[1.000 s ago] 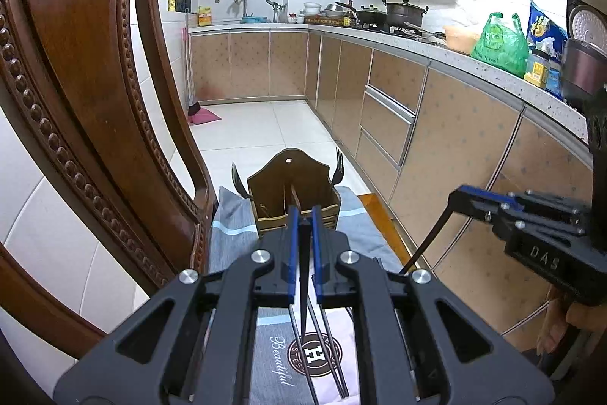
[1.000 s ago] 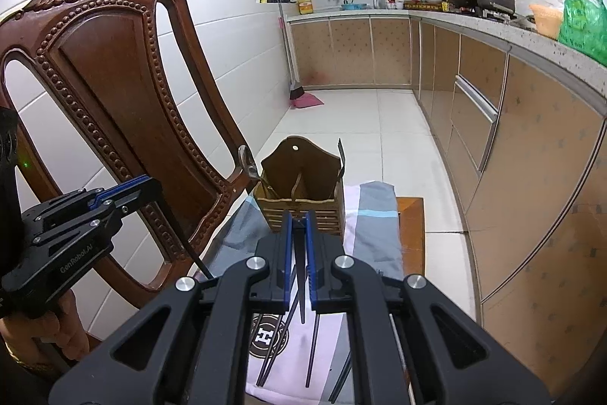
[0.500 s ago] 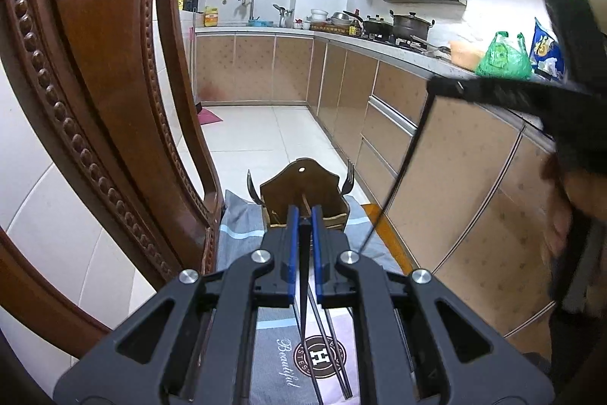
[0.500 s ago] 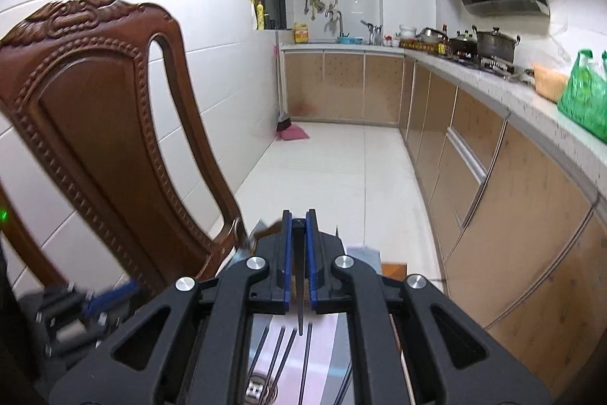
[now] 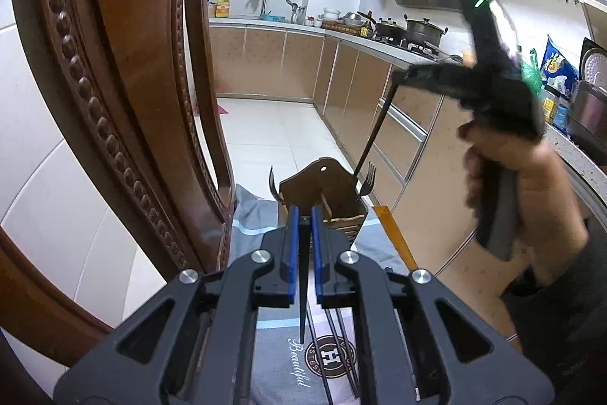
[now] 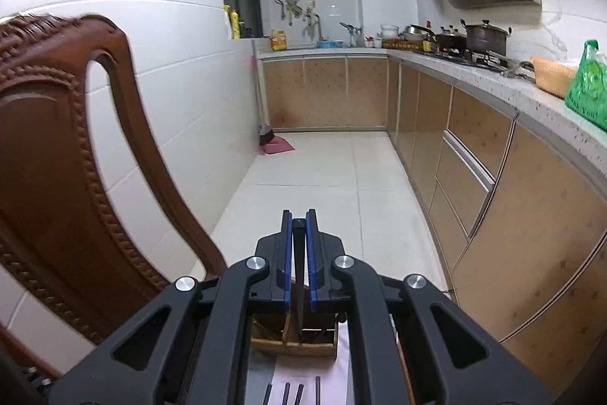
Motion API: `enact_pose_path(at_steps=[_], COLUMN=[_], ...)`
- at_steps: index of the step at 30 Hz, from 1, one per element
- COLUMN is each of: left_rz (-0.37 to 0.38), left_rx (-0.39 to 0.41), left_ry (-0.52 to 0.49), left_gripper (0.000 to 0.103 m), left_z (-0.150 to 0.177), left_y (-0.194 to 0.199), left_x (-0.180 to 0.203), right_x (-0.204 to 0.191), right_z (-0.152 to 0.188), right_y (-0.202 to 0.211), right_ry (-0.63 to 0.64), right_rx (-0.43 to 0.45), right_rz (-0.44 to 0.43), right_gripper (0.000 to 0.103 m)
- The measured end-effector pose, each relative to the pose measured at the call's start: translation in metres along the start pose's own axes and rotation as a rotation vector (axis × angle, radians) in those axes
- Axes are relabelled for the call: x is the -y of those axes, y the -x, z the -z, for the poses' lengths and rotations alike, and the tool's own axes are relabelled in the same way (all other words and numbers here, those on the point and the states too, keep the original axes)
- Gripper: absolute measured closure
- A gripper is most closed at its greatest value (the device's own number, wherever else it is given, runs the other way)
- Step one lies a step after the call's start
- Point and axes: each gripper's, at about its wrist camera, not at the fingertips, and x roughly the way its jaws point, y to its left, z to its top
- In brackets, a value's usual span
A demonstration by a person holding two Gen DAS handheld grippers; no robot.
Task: Organize utensils
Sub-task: 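Lower the chopsticks into the holder and open the right tool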
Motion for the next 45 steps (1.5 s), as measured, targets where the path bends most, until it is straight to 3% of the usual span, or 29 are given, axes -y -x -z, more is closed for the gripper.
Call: enact_pose_path(at_steps=[6,10,15,18,23,26,36,45], left_rz=[-0.008,-0.017,-0.024,-0.027,-0.048,-0.037,-0.054,-0.056], left_rx=[-0.007,-0.008,-0.005,-0.005,0.027,0.047,0.103,0.119], left_ry=[0.016,0.020,0.011,-0.003,-0.038,-0.047,-0.060,0.009], left_gripper=[0.097,0.097,0.097,0.097,0.097,0.097,0.097,0.097], left_z=[0.000,0.000,0.002,0.001,-0.016,-0.035,-0.118,-0.142], left_y=[-0.005,-0.007,-0.008,-0.008,-0.004,0.000,-0.034,-0.097], left_x=[-0.010,-0.011,-0.004,0.003,0.020,0.032,0.049,0.036], right_x=[0.012,0.024,0.038,0.048,0.054,0.059,0.096,0.106], right_z=[0.034,0.045,0.077,0.124,0.190,0.200,0.194,0.192], right_y=[-0.051,-0.040,0.044,0.083,0.073,0.066,0.056,0.047], right_ry=[-0.064,-0.106,-0.096,-0.098,-0.049,-0.050,-0.127,-0.145], right_rx=[-0.111,-0.118,0.005,0.043,-0.071,-0.112,-0.145,-0.159], right_rz=[0.001,-0.024,-0.067,-0.053,-0.021,-0.024,-0.031,-0.039], right_gripper=[0.095,0.084,0.038,0.028,0.028,0.028,0.028,0.028])
